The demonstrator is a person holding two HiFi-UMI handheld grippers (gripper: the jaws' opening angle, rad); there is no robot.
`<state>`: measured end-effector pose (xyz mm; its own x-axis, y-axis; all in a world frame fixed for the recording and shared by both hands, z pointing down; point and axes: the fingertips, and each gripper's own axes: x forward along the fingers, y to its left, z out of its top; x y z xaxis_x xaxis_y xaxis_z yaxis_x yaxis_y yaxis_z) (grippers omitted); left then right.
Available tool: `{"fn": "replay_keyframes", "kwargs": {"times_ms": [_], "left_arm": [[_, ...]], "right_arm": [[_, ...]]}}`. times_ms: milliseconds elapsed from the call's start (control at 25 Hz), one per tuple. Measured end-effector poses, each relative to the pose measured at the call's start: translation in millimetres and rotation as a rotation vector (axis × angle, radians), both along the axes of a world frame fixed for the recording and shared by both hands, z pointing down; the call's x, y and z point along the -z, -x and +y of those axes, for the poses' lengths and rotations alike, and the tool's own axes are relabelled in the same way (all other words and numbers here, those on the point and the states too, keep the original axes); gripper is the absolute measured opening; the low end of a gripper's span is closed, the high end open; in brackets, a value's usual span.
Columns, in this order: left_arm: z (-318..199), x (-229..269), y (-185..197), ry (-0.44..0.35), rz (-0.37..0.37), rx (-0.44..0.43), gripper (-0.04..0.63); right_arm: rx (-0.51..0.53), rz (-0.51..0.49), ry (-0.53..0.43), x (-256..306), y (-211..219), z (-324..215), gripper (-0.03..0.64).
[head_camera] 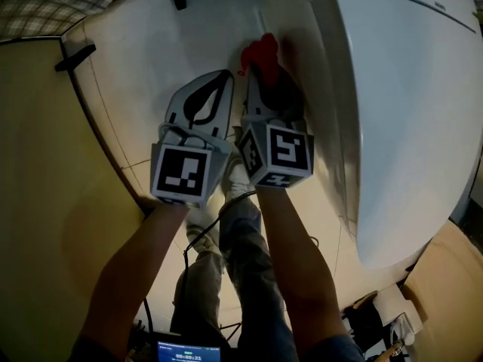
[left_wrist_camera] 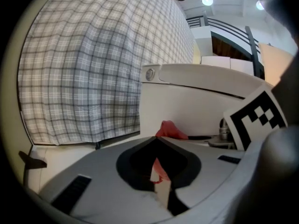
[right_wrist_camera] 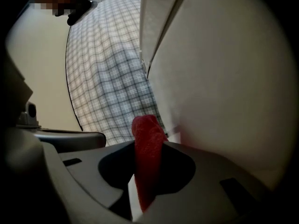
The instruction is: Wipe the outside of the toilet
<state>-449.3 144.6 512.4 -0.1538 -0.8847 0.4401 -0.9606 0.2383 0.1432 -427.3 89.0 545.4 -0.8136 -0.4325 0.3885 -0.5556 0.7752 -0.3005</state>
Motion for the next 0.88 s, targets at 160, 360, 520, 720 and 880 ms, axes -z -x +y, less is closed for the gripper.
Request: {"fn": "replay_keyframes", "kwargs": {"times_ms": [160, 360, 520, 720, 880], "left_arm": [[27, 0, -56, -0.019, 0.039, -0.044, 0.012], [69, -10, -135, -0.014, 0.085, -0.137, 0.012], [88, -25, -161, 0.008, 0.099, -0.168, 0.012], [86, -35, -155, 0.029, 0.098, -0.158, 0.012], [61, -41, -106, 0.03, 0.089, -0.098, 0.012]], "right_arm": [[-0.061, 0.037, -0.005, 1, -70, 30, 0.084], [-0.148, 0.091, -0.018, -3, -161, 66, 0.084], [-0.213, 0.112, -0.031, -14, -205, 79, 0.084], [-0.161, 0.119, -0.006, -30, -189, 82, 0.084], [-0.071, 0.085, 0.003, -36, -115, 61, 0.084]]}}
